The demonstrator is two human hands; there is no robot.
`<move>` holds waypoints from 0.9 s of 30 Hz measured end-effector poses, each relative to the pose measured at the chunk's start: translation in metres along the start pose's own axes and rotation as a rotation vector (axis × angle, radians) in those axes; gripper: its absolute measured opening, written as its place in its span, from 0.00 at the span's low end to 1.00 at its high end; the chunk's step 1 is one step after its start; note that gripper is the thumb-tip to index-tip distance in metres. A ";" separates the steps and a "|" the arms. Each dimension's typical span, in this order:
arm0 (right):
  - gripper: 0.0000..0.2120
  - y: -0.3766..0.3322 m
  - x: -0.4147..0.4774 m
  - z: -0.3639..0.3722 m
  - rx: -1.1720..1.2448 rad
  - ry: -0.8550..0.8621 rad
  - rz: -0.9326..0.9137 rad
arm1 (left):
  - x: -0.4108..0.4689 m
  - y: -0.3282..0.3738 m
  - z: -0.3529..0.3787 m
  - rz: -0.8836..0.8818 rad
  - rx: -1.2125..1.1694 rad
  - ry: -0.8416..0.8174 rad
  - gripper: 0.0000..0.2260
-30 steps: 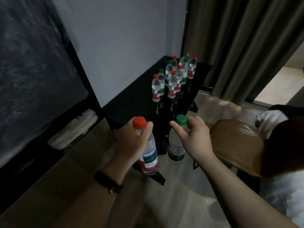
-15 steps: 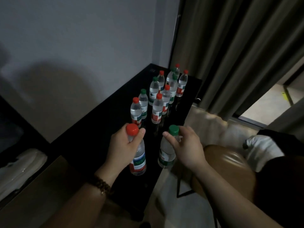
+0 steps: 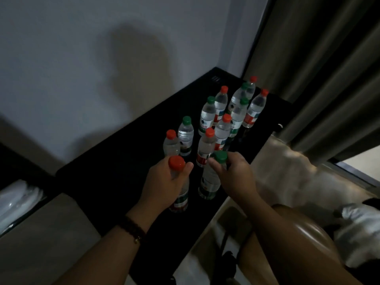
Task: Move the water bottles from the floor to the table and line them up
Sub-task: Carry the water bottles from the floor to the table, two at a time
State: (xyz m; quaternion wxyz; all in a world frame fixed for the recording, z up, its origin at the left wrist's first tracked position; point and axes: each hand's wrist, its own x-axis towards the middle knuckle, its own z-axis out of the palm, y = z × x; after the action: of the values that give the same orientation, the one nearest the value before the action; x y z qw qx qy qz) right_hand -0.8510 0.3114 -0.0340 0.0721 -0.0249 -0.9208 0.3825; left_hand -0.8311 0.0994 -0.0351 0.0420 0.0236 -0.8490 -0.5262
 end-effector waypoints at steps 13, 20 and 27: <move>0.17 0.091 0.115 -0.036 0.032 -0.289 -0.111 | 0.037 0.028 0.089 -0.231 0.081 0.259 0.16; 0.14 0.121 0.160 -0.046 0.119 -0.340 -0.080 | 0.046 0.037 0.102 -0.254 0.274 0.238 0.18; 0.11 0.134 0.179 -0.044 0.110 -0.393 -0.101 | 0.048 0.036 0.104 -0.337 0.345 0.203 0.14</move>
State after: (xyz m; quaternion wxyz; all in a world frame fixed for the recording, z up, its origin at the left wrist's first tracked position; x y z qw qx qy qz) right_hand -1.0225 0.4549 -0.0785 -0.0884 0.1003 -0.8950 0.4255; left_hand -0.8886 0.2046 -0.0467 0.0340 0.2242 -0.9016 -0.3683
